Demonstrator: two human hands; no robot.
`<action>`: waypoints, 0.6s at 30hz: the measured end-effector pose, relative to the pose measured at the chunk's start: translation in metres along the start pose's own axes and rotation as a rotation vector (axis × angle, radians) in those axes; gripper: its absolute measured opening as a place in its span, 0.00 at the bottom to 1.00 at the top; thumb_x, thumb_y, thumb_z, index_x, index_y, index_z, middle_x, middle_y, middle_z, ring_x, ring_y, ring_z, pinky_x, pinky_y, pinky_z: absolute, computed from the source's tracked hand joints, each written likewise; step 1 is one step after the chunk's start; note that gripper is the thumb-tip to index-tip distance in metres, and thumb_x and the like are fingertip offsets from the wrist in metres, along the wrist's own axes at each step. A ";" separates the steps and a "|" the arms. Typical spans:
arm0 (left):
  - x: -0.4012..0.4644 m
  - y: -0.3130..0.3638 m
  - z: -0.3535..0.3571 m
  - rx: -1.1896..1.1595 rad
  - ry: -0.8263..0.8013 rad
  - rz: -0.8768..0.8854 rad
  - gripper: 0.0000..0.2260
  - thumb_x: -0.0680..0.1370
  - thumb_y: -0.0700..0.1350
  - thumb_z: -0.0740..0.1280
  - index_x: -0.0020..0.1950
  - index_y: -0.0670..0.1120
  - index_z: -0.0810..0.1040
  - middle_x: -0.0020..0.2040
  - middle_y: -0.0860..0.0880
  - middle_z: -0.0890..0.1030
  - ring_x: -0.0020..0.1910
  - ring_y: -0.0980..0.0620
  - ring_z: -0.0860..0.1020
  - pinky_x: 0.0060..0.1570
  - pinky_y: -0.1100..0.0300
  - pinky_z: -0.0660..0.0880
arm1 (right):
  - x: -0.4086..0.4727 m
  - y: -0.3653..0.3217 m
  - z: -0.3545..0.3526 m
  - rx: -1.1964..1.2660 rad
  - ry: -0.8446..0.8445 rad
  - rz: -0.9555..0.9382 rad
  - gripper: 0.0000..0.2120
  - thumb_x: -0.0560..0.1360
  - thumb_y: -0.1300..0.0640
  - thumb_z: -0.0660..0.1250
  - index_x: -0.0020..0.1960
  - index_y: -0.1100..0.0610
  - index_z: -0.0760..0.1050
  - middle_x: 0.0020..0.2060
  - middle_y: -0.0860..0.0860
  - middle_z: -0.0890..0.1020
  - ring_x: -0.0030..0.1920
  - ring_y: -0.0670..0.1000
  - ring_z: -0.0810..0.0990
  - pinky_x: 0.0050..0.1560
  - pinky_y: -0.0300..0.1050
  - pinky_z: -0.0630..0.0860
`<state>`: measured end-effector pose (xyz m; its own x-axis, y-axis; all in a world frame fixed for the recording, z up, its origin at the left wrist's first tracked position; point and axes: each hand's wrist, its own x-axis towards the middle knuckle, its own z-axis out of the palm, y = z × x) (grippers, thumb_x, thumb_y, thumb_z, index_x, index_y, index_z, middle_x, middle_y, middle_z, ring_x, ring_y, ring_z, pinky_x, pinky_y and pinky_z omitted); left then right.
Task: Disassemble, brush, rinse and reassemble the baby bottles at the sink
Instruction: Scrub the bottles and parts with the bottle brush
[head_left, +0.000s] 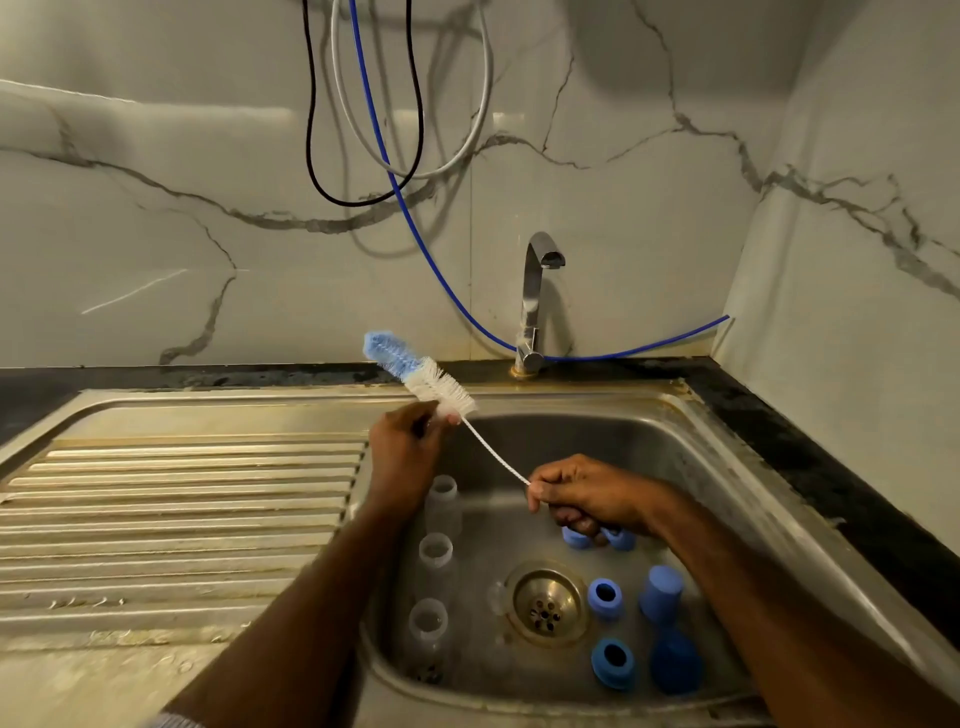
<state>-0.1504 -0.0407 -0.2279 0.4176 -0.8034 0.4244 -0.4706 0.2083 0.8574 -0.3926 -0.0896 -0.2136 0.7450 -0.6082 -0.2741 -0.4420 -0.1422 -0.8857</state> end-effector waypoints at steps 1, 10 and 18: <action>-0.002 0.001 0.002 0.125 0.099 0.093 0.09 0.79 0.47 0.71 0.57 0.45 0.83 0.49 0.54 0.83 0.43 0.61 0.80 0.46 0.69 0.76 | 0.002 -0.002 0.003 0.018 0.003 0.009 0.12 0.84 0.53 0.59 0.53 0.59 0.78 0.28 0.48 0.68 0.26 0.46 0.63 0.25 0.39 0.62; 0.005 -0.001 -0.007 -0.641 -0.165 -0.434 0.12 0.83 0.47 0.63 0.49 0.39 0.80 0.37 0.46 0.77 0.33 0.53 0.73 0.39 0.57 0.75 | 0.008 0.011 0.001 -0.468 0.327 -0.107 0.10 0.83 0.51 0.62 0.45 0.51 0.77 0.38 0.52 0.79 0.38 0.47 0.75 0.42 0.47 0.77; 0.005 0.007 0.000 -0.832 -0.056 -0.373 0.12 0.83 0.47 0.64 0.54 0.40 0.81 0.39 0.47 0.81 0.35 0.54 0.77 0.42 0.59 0.79 | 0.006 -0.008 0.008 -0.114 0.117 -0.072 0.12 0.84 0.53 0.60 0.51 0.57 0.79 0.28 0.47 0.71 0.28 0.46 0.66 0.27 0.39 0.65</action>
<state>-0.1519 -0.0434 -0.2200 0.3817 -0.9206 0.0819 0.4088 0.2477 0.8784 -0.3805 -0.0858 -0.2111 0.7160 -0.6794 -0.1603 -0.4489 -0.2722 -0.8511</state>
